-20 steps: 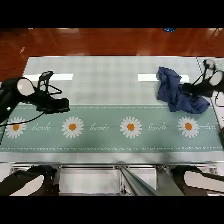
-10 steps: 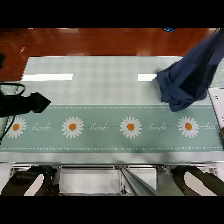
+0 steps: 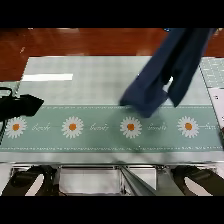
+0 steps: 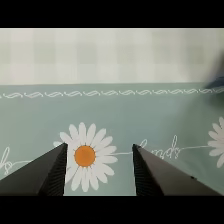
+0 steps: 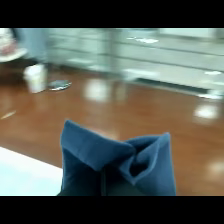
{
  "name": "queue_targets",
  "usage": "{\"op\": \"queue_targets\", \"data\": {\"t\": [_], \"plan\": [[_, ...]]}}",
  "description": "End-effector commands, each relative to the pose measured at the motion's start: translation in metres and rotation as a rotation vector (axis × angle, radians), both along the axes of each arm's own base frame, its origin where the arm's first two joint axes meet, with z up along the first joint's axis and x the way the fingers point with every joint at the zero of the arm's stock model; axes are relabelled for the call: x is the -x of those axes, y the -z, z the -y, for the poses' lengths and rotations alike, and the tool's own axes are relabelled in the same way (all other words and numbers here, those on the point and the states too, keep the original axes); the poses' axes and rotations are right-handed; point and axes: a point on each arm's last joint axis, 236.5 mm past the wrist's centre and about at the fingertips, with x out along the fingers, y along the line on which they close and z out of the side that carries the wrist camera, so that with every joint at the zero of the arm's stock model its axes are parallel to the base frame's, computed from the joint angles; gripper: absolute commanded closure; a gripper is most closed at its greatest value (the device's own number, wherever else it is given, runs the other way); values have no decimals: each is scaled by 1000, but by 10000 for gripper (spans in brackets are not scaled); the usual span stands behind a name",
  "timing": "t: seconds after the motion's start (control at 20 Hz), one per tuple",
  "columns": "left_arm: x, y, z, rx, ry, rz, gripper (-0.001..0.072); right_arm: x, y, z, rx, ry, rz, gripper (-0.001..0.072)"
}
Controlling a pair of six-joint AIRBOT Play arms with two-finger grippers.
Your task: Fold the shirts.
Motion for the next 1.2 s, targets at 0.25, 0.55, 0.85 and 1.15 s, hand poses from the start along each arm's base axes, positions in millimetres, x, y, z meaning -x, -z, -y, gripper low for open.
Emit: {"op": "queue_targets", "data": {"t": [0.25, 0.55, 0.85, 1.15], "plan": [[-19, -15, -22, 12, -111, 86, 203, 38, 180, -167, 186, -398, -522, 688], [-15, -1, -22, 8, -106, 47, 203, 60, 362, -257, 196, -472, -869, 687], [8, 75, 6, 56, -13, -142, 203, 44, 411, -221, 272, -363, -1007, 319], [36, 137, 25, 170, -13, -354, 204, -26, 325, 37, 202, 222, -850, 320]]}}
